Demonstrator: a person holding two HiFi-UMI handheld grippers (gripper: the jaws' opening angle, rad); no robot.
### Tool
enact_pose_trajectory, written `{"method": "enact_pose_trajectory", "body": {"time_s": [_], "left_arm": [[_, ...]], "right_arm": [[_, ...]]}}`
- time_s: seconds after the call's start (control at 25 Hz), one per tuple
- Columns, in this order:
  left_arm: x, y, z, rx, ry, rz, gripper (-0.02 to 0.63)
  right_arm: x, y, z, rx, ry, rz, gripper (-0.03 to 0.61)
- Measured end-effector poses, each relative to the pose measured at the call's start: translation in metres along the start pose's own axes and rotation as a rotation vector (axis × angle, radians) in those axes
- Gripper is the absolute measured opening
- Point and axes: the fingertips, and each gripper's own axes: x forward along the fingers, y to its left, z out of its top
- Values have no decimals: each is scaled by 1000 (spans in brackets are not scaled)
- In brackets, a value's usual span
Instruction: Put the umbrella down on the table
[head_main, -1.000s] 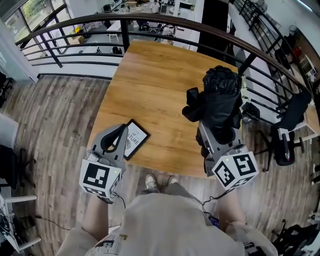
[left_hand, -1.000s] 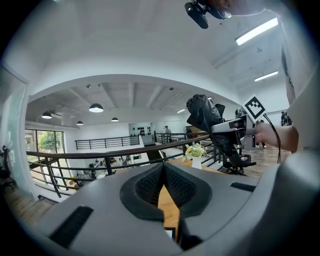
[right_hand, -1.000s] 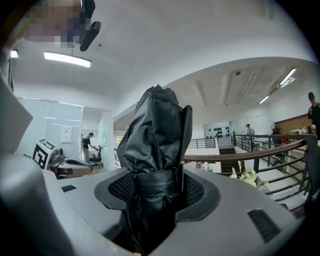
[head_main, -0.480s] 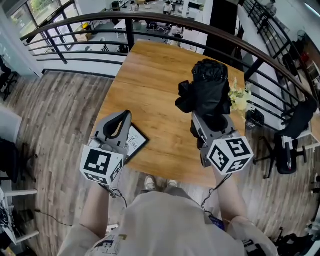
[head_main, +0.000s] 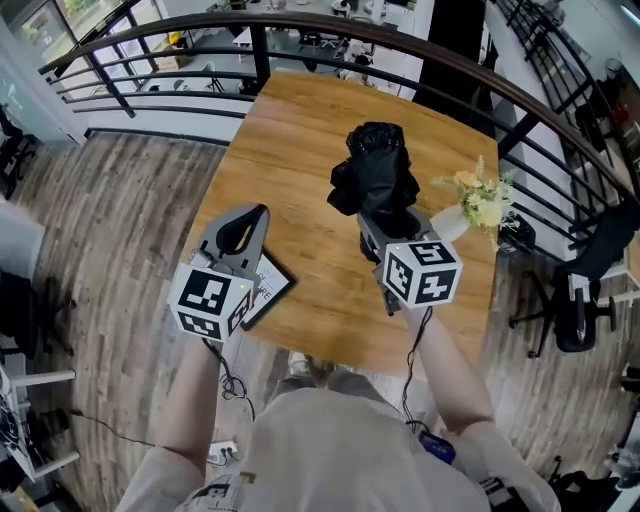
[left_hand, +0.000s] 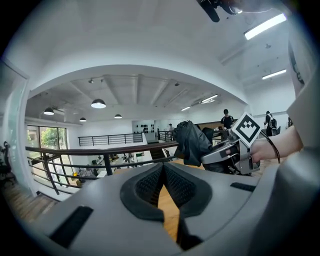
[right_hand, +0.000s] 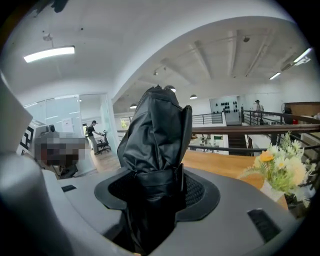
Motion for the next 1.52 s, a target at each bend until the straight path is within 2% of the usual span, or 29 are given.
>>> {"method": "enact_pose_trajectory", "body": {"time_s": [0.2, 0.36, 0.56, 0.68, 0.88, 1.0, 1.16, 1.28, 1.44, 1.52], "left_arm": [[21, 0, -53, -102, 84, -14, 17], [29, 5, -102, -162, 167, -7, 17], [35, 3, -157, -246, 250, -23, 17], [37, -5, -187, -274, 304, -29, 17], [41, -18, -214, -402, 332, -49, 17], [41, -22, -226, -418, 356, -52, 17], [36, -19, -240, -448, 387, -34, 17], [33, -17, -244, -441, 403, -25, 17], [35, -19, -234, -373, 404, -35, 17], [37, -18, -220, -348, 378, -35, 17]], "right_arm": [[40, -6, -51, 11, 112, -4, 253], [76, -5, -101, 57, 232, 14, 253], [113, -1, -166, 8, 401, 8, 253], [132, -1, -200, 31, 473, 18, 253], [149, -13, -244, 66, 565, -31, 255], [156, -12, -263, 124, 597, -32, 256], [156, -16, -282, 138, 640, -35, 265], [153, -17, -282, 161, 623, -8, 278], [148, -21, -248, 165, 543, 10, 259], [144, -26, -220, 166, 475, 8, 209]]}}
